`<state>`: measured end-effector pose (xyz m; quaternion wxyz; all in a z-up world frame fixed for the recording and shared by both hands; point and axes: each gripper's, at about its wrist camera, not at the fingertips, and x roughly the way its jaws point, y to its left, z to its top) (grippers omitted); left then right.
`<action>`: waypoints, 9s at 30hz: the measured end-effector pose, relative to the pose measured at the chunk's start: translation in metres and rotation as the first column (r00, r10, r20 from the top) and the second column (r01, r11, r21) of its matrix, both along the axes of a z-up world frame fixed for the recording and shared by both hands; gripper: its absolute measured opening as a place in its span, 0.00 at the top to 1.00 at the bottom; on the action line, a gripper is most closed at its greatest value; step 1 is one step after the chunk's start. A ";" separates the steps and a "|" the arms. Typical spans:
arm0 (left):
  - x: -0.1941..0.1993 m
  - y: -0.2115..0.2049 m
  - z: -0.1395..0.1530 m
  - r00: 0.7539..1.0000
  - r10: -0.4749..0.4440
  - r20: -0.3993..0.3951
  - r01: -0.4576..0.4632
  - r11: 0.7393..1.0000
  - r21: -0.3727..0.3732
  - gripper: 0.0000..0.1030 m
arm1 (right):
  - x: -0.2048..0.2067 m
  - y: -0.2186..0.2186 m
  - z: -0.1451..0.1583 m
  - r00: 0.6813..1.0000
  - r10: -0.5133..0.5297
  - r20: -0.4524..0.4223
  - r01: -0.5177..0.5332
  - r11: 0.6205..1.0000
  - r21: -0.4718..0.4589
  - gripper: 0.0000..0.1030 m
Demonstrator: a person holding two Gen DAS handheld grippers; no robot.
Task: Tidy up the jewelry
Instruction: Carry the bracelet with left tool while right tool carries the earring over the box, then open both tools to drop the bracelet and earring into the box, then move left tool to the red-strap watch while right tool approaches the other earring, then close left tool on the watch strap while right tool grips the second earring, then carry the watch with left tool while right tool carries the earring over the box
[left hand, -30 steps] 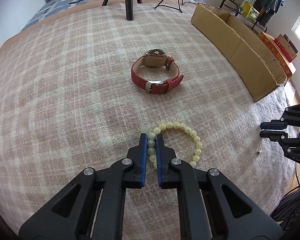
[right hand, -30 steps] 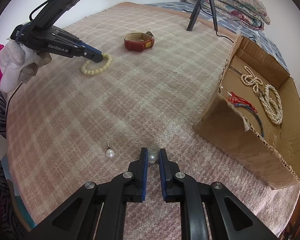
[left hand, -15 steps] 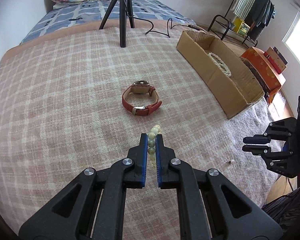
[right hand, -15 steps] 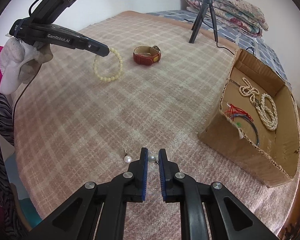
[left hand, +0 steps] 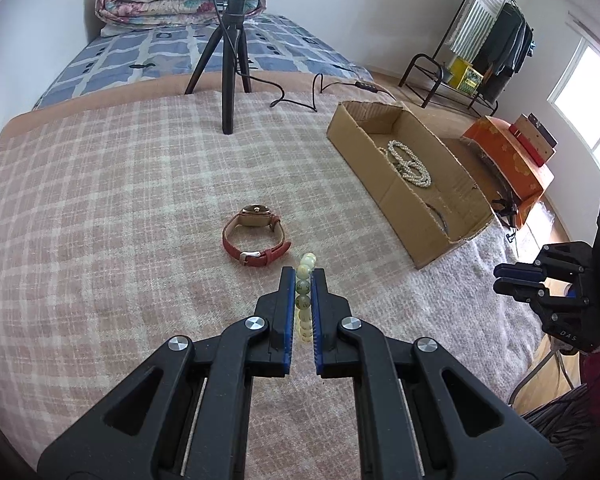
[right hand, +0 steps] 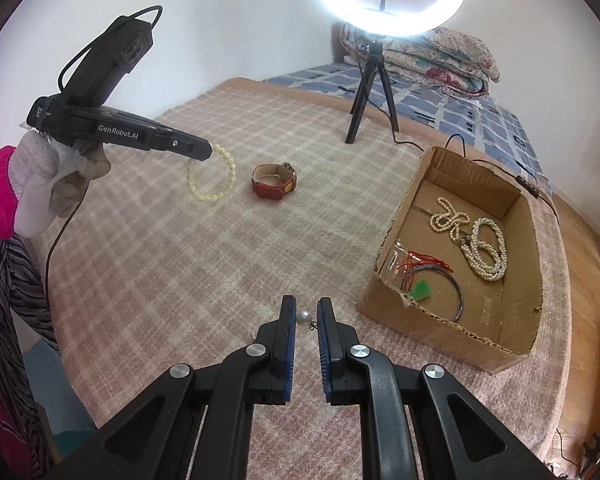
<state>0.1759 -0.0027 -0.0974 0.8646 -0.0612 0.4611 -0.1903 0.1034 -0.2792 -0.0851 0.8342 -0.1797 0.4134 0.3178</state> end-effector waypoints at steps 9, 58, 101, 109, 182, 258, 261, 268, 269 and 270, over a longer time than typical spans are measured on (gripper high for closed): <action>0.010 -0.017 0.022 0.999 -0.013 0.031 0.014 0.999 -0.050 0.95 | 0.010 -0.035 0.031 0.991 -0.119 0.062 0.115 0.991 0.064 0.92; 0.119 -0.183 0.015 0.988 -0.150 0.038 0.151 0.989 -0.001 0.95 | 0.080 -0.097 0.003 0.938 -0.348 0.005 0.347 0.937 0.042 0.90; 0.067 -0.105 0.076 0.989 -0.060 0.136 0.053 0.997 0.057 0.38 | 0.021 -0.046 0.052 0.942 -0.278 0.186 0.264 0.960 0.097 0.04; 0.052 -0.057 0.086 0.989 -0.004 0.146 -0.003 0.999 0.048 0.38 | -0.010 -0.023 0.060 0.951 -0.249 0.184 0.224 0.963 0.149 0.04; 0.112 0.011 -0.097 0.955 0.152 -0.255 -0.128 0.986 0.108 0.57 | -0.012 0.040 -0.084 0.967 0.183 -0.179 -0.204 0.973 -0.107 0.79; 0.119 -0.095 0.026 1.000 0.007 0.017 -0.007 1.000 -0.012 0.94 | 0.049 -0.070 0.027 0.940 -0.342 0.019 0.340 0.939 0.058 0.94; 0.132 -0.107 0.024 1.000 0.005 0.016 -0.005 1.000 -0.009 0.94 | 0.055 -0.074 0.029 0.935 -0.355 0.024 0.353 0.934 0.057 0.94; 0.165 -0.138 0.017 1.000 -0.004 0.007 0.004 1.000 0.002 0.94 | 0.069 -0.081 0.020 0.925 -0.381 0.008 0.380 0.923 0.055 0.94; 0.169 -0.143 0.015 1.000 -0.004 0.007 0.004 1.000 0.007 0.94 | 0.071 -0.082 0.020 0.924 -0.383 0.006 0.382 0.922 0.054 0.94; 0.173 -0.146 0.014 1.000 -0.002 0.007 0.002 1.000 0.009 0.94 | 0.073 -0.082 0.019 0.923 -0.385 0.005 0.384 0.922 0.053 0.94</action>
